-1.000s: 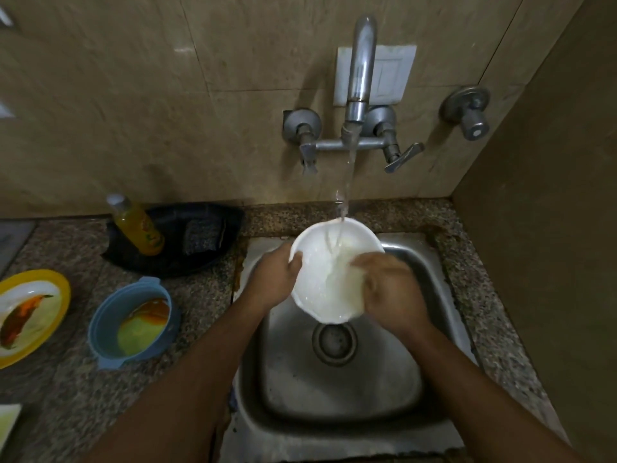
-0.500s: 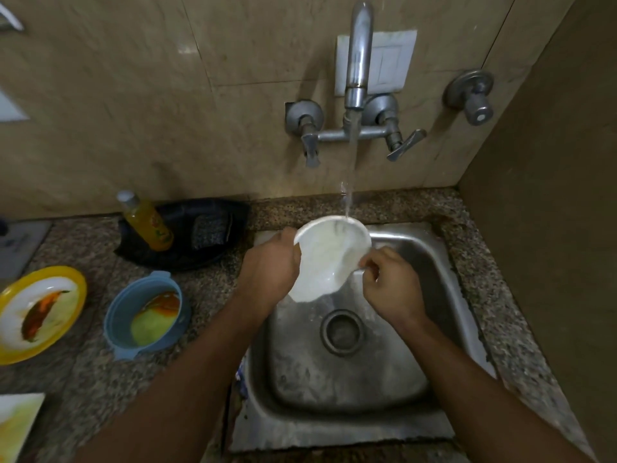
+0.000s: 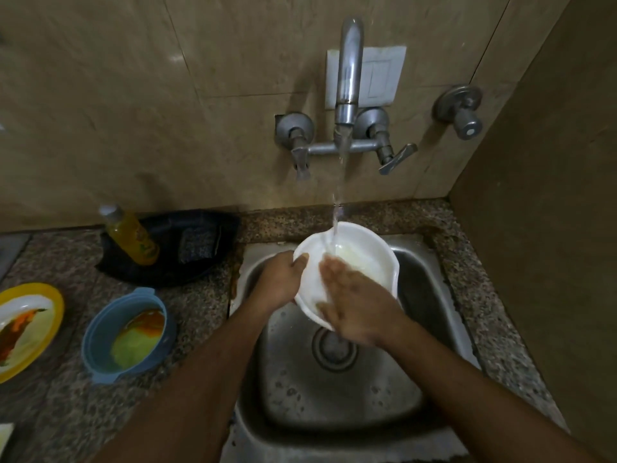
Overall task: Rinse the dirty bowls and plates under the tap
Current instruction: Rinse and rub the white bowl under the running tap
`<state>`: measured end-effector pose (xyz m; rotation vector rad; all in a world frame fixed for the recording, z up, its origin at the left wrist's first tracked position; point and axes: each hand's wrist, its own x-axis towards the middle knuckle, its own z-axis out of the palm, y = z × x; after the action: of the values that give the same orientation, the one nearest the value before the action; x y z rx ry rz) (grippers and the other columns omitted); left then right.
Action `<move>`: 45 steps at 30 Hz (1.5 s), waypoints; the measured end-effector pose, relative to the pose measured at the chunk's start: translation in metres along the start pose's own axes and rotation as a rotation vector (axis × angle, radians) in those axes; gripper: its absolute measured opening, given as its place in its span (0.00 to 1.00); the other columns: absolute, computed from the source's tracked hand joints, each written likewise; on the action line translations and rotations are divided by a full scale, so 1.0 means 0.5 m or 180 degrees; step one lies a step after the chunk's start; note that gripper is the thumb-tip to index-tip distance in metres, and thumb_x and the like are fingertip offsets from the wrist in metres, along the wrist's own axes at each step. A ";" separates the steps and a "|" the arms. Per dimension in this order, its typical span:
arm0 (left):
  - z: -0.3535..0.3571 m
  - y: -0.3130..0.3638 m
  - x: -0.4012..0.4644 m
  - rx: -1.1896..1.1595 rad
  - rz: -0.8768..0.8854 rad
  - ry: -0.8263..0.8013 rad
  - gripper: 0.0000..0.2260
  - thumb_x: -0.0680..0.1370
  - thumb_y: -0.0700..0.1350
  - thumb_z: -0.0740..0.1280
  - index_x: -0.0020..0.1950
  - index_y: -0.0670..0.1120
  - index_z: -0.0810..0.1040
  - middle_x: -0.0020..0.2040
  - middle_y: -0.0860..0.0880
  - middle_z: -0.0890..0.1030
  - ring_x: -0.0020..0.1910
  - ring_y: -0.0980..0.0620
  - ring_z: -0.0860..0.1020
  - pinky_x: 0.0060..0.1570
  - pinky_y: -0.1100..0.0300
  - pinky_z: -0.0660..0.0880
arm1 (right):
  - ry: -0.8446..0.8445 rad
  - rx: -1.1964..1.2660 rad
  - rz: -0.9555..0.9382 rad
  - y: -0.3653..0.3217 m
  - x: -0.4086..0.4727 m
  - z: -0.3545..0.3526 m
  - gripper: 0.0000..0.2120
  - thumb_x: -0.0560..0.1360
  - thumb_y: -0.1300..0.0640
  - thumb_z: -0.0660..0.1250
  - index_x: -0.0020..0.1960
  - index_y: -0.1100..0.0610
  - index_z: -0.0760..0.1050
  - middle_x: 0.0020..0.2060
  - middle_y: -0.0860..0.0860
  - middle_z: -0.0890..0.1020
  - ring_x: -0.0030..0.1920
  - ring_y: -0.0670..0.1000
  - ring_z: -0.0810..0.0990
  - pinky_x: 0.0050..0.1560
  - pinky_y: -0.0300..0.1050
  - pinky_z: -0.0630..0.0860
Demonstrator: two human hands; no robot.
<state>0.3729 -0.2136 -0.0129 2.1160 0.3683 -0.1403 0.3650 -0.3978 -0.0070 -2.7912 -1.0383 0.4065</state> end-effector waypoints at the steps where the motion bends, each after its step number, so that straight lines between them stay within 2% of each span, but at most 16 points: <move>1: 0.006 0.010 0.001 0.0067 0.0052 0.0028 0.18 0.82 0.54 0.59 0.60 0.44 0.81 0.56 0.45 0.83 0.53 0.46 0.80 0.54 0.54 0.76 | 0.0050 -0.0024 0.0301 0.001 0.009 -0.004 0.34 0.81 0.39 0.44 0.79 0.55 0.40 0.79 0.52 0.43 0.78 0.51 0.41 0.76 0.50 0.42; 3: 0.016 0.030 0.013 0.0052 0.0111 0.0145 0.17 0.83 0.52 0.59 0.61 0.43 0.80 0.57 0.44 0.83 0.55 0.45 0.80 0.55 0.53 0.75 | 0.0232 0.0181 0.0508 -0.023 0.041 -0.009 0.35 0.79 0.39 0.41 0.79 0.58 0.39 0.79 0.54 0.41 0.78 0.54 0.40 0.77 0.52 0.42; 5: 0.013 0.041 0.029 -0.0219 0.0127 0.0265 0.16 0.82 0.50 0.60 0.58 0.42 0.81 0.54 0.43 0.84 0.53 0.45 0.80 0.57 0.50 0.76 | 0.0315 0.0333 0.0131 -0.056 0.049 -0.012 0.37 0.77 0.40 0.40 0.79 0.60 0.41 0.79 0.55 0.43 0.78 0.54 0.42 0.78 0.52 0.44; 8: 0.003 0.032 0.039 -0.0277 0.0192 0.0540 0.16 0.83 0.50 0.59 0.55 0.40 0.80 0.50 0.42 0.83 0.51 0.45 0.80 0.50 0.55 0.75 | 0.0296 0.0093 -0.0405 -0.013 0.011 -0.020 0.32 0.81 0.44 0.49 0.80 0.55 0.44 0.79 0.52 0.48 0.78 0.49 0.48 0.74 0.42 0.40; 12: 0.026 0.050 0.038 -0.0337 0.0298 0.0711 0.16 0.83 0.49 0.59 0.62 0.41 0.78 0.56 0.43 0.82 0.54 0.46 0.79 0.53 0.55 0.75 | 0.0553 -0.0003 0.0268 0.010 0.032 -0.023 0.35 0.80 0.39 0.46 0.79 0.57 0.41 0.79 0.54 0.47 0.78 0.52 0.44 0.75 0.47 0.42; 17: 0.012 0.063 0.051 -0.0141 0.0365 0.0741 0.15 0.83 0.50 0.59 0.61 0.41 0.78 0.55 0.43 0.82 0.53 0.46 0.80 0.54 0.54 0.75 | 0.0499 0.0285 -0.0315 -0.008 0.007 -0.019 0.33 0.80 0.45 0.54 0.80 0.53 0.45 0.79 0.48 0.49 0.78 0.46 0.47 0.74 0.39 0.40; 21: 0.030 0.049 0.035 0.0031 0.0294 0.1007 0.16 0.83 0.48 0.58 0.61 0.38 0.76 0.57 0.39 0.81 0.56 0.41 0.79 0.52 0.56 0.72 | 0.0517 -0.0089 0.0169 0.033 0.005 -0.022 0.32 0.81 0.44 0.50 0.80 0.55 0.44 0.79 0.52 0.47 0.78 0.51 0.46 0.71 0.42 0.33; 23: 0.024 0.063 0.046 0.0195 0.0340 0.1130 0.16 0.83 0.48 0.58 0.61 0.37 0.76 0.57 0.38 0.81 0.55 0.40 0.79 0.52 0.55 0.72 | 0.0490 0.0269 0.0137 -0.015 0.030 -0.007 0.34 0.81 0.45 0.53 0.80 0.56 0.42 0.79 0.51 0.44 0.78 0.51 0.43 0.69 0.41 0.34; 26: -0.003 0.056 0.048 0.0366 0.0328 0.1226 0.16 0.83 0.48 0.58 0.59 0.37 0.76 0.54 0.38 0.82 0.53 0.40 0.79 0.51 0.55 0.72 | 0.0520 0.0254 -0.0363 0.004 0.001 -0.004 0.31 0.80 0.49 0.56 0.79 0.54 0.51 0.78 0.49 0.52 0.77 0.46 0.50 0.71 0.38 0.36; 29: 0.004 0.034 0.028 0.0460 0.0197 0.1273 0.17 0.83 0.49 0.58 0.59 0.36 0.76 0.54 0.37 0.82 0.53 0.39 0.80 0.51 0.53 0.73 | 0.0489 -0.0081 0.0060 0.056 -0.008 -0.014 0.30 0.80 0.46 0.50 0.79 0.53 0.51 0.78 0.51 0.55 0.77 0.50 0.55 0.74 0.42 0.43; 31: 0.007 0.041 0.026 0.0543 0.0162 0.1274 0.17 0.83 0.48 0.57 0.60 0.36 0.76 0.55 0.36 0.82 0.54 0.38 0.79 0.52 0.53 0.73 | 0.0469 0.0248 0.0178 0.004 0.014 -0.006 0.32 0.80 0.45 0.53 0.80 0.53 0.47 0.79 0.52 0.52 0.78 0.53 0.52 0.74 0.46 0.44; 34: -0.022 0.045 0.037 0.0690 0.0188 0.1147 0.18 0.83 0.49 0.57 0.60 0.36 0.76 0.56 0.36 0.81 0.56 0.37 0.79 0.55 0.51 0.73 | 0.0410 0.0503 -0.0317 -0.040 0.002 0.016 0.35 0.77 0.50 0.59 0.80 0.53 0.48 0.79 0.48 0.51 0.78 0.50 0.49 0.73 0.41 0.41; 37: -0.038 0.029 0.022 0.0730 0.0072 0.0952 0.18 0.83 0.49 0.58 0.60 0.36 0.77 0.57 0.37 0.81 0.55 0.39 0.79 0.56 0.53 0.75 | 0.0541 -0.0038 -0.0228 0.035 -0.020 0.008 0.36 0.73 0.50 0.64 0.78 0.53 0.58 0.76 0.53 0.62 0.75 0.52 0.61 0.71 0.44 0.48; 40: -0.049 0.038 0.024 0.0676 -0.0174 0.0684 0.17 0.83 0.49 0.59 0.62 0.38 0.77 0.59 0.39 0.81 0.57 0.41 0.78 0.57 0.53 0.75 | 0.0401 -0.0384 0.0107 0.027 0.001 0.006 0.37 0.72 0.51 0.68 0.77 0.54 0.58 0.74 0.57 0.66 0.74 0.56 0.64 0.72 0.49 0.50; 43: -0.077 0.065 0.040 0.0370 -0.0389 0.0419 0.16 0.80 0.49 0.64 0.62 0.41 0.79 0.59 0.42 0.81 0.57 0.42 0.79 0.50 0.57 0.74 | 0.0496 -0.0466 0.0114 -0.005 0.014 0.023 0.37 0.64 0.56 0.78 0.71 0.56 0.71 0.65 0.57 0.78 0.62 0.56 0.79 0.63 0.52 0.70; 45: -0.080 0.078 0.028 -0.0289 -0.0490 0.0456 0.19 0.74 0.55 0.68 0.59 0.45 0.81 0.56 0.45 0.83 0.53 0.44 0.81 0.52 0.54 0.77 | 0.0762 -0.0317 0.0120 -0.004 0.021 0.024 0.35 0.61 0.59 0.80 0.67 0.57 0.75 0.60 0.56 0.81 0.55 0.54 0.83 0.53 0.51 0.79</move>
<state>0.3968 -0.1967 0.0368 2.0128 0.6120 -0.0601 0.3679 -0.3892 -0.0200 -2.8591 -0.9772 0.0225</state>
